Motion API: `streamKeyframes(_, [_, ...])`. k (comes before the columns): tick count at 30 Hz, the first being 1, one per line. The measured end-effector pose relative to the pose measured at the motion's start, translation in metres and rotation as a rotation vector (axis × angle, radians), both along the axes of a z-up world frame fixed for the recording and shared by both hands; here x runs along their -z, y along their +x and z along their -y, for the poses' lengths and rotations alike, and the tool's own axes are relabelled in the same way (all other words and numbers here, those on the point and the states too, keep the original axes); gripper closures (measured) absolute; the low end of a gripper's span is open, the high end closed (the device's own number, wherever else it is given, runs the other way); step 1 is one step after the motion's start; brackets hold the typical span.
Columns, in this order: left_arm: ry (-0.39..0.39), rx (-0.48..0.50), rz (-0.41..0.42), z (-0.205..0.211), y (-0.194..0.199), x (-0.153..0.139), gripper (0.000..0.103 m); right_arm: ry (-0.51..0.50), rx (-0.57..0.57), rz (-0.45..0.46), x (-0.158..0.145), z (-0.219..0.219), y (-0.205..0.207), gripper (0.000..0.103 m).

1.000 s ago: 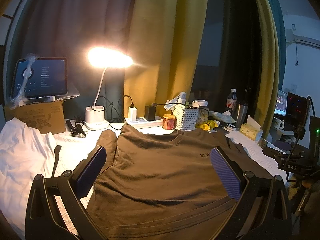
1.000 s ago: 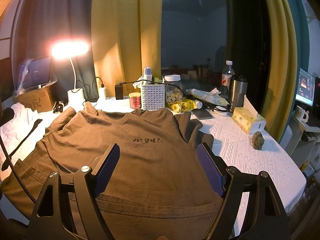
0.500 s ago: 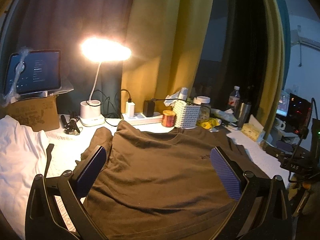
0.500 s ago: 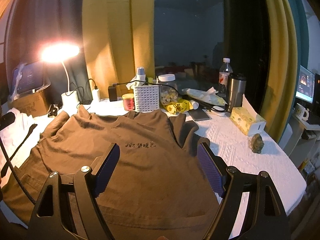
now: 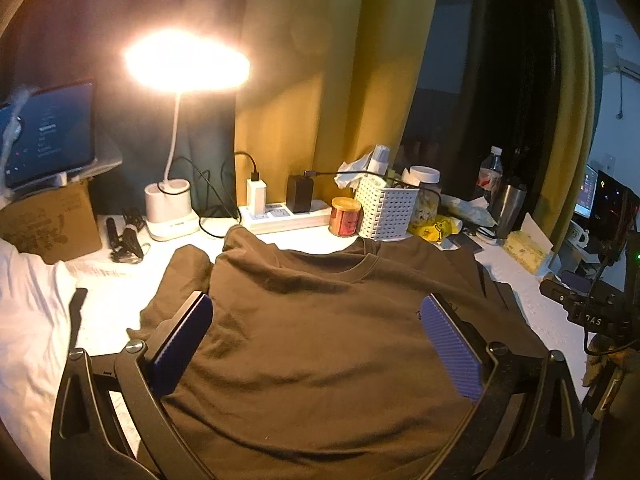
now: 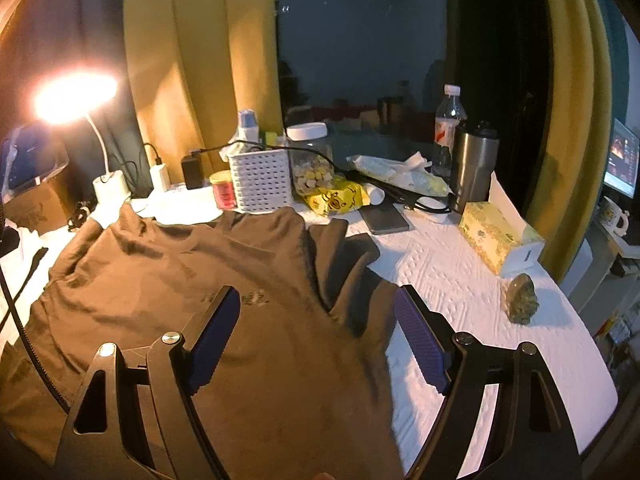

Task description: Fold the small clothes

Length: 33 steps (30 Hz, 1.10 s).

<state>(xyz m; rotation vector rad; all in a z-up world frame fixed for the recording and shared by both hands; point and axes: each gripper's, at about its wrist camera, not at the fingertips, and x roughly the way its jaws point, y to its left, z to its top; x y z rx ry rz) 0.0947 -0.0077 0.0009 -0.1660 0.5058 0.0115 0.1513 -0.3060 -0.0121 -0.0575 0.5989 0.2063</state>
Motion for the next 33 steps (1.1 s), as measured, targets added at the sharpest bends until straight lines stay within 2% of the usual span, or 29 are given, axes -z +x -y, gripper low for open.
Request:
streamKeyframes(17, [-0.002, -0.026, -0.106, 0.008, 0.081, 0.028, 0.001, 0.008, 0.002, -0.126, 0.042, 0.038, 0.113, 0.021])
streamKeyframes(24, [0.014, -0.046, -0.153, 0.001, 0.109, 0.042, 0.001, 0.024, -0.019, -0.187, 0.062, 0.042, 0.164, 0.024])
streamKeyframes(26, [0.018, -0.051, -0.166, -0.002, 0.114, 0.046, 0.001, 0.031, -0.026, -0.221, 0.069, 0.041, 0.177, 0.029])
streamKeyframes(28, [0.014, -0.055, -0.179, -0.004, 0.119, 0.049, 0.001, 0.041, -0.035, -0.262, 0.078, 0.038, 0.188, 0.040])
streamKeyframes(31, [0.009, -0.054, -0.198, -0.006, 0.126, 0.054, 0.001, 0.043, -0.048, -0.326, 0.091, 0.034, 0.200, 0.048])
streamKeyframes(32, [0.009, -0.050, -0.205, -0.005, 0.127, 0.055, 0.001, 0.027, -0.052, -0.317, 0.091, 0.032, 0.201, 0.051])
streamKeyframes(33, [0.009, -0.046, -0.208, -0.005, 0.128, 0.056, 0.001, 0.019, -0.064, -0.319, 0.091, 0.030, 0.200, 0.060])
